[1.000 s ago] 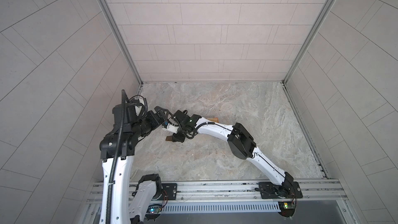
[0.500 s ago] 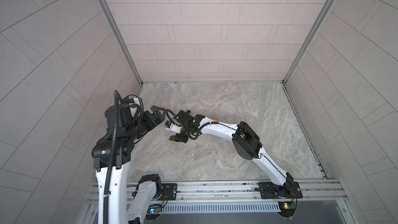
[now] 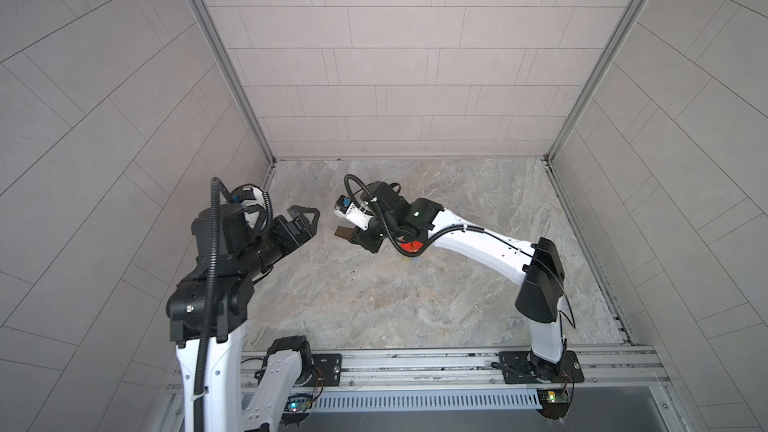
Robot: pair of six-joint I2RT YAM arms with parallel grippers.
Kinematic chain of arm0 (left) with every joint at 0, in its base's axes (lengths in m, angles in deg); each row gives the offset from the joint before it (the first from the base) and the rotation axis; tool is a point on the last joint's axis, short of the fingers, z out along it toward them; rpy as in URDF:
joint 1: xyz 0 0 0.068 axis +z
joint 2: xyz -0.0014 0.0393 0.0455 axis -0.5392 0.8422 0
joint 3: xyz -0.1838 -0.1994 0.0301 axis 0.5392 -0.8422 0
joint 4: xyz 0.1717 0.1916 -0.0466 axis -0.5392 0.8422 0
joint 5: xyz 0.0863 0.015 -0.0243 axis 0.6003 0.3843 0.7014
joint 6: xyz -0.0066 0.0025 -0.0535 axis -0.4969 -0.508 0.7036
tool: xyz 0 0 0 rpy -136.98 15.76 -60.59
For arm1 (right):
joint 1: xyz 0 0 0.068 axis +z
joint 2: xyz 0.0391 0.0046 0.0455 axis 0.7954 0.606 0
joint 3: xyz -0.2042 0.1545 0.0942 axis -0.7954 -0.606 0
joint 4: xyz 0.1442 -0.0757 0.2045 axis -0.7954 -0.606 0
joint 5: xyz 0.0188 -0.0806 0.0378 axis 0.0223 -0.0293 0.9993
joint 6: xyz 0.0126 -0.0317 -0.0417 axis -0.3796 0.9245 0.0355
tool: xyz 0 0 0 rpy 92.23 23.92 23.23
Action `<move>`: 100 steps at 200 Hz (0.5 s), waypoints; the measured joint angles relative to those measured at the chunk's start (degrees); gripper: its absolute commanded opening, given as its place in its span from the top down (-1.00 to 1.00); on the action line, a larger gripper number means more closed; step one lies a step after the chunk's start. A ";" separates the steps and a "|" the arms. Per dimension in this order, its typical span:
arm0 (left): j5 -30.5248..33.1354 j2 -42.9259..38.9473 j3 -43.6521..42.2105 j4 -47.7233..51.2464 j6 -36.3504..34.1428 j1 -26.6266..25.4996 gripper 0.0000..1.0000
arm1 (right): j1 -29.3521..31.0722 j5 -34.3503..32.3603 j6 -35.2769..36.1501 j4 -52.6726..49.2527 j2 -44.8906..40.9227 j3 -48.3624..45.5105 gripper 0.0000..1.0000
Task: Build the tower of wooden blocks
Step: 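Carry the dark brown wedge with the right gripper over the stack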
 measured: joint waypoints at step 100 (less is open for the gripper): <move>14.64 8.17 -14.73 -13.27 3.80 -23.82 -0.89 | -10.32 -5.97 -7.32 -2.89 -24.39 -23.08 0.84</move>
